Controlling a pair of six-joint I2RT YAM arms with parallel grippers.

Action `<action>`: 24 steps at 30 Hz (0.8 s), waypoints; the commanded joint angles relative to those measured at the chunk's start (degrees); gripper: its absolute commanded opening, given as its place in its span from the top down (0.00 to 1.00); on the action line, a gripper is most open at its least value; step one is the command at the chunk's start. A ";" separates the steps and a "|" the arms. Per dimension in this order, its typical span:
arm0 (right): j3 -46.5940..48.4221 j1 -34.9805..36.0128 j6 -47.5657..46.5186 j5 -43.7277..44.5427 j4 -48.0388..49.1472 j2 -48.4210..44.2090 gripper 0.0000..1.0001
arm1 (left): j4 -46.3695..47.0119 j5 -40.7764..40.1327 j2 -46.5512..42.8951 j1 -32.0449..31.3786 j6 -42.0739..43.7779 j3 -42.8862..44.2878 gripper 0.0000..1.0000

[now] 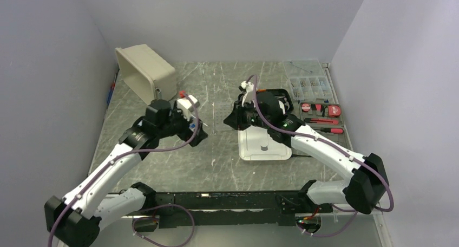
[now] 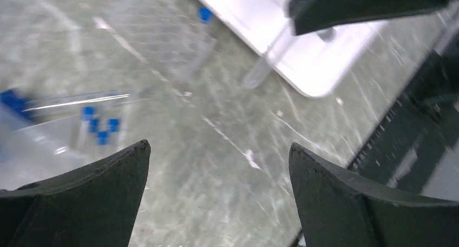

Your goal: Organize the chemistry lab equipment

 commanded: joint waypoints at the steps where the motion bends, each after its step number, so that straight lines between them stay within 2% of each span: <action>1: 6.64 3.42 -9.62 17.37 -7.82 1.88 0.91 | 4.19 -11.01 -5.58 5.08 -4.03 -1.76 0.01; 4: 10.76 6.05 -12.70 25.26 -10.67 6.20 0.91 | 2.87 -17.95 -6.70 6.22 -4.89 -2.09 0.01; 7: 13.50 6.94 -14.08 28.91 -10.84 10.25 0.91 | 2.06 -21.72 -6.99 6.26 -5.30 -2.01 0.01; 11: 16.42 7.00 -15.35 31.53 -10.52 14.85 0.91 | 1.63 -23.83 -7.26 6.26 -5.16 -2.11 0.01; 24: 22.05 6.93 -18.11 33.10 -9.16 25.61 0.92 | 2.01 -23.46 -6.82 6.26 -4.71 -2.39 0.01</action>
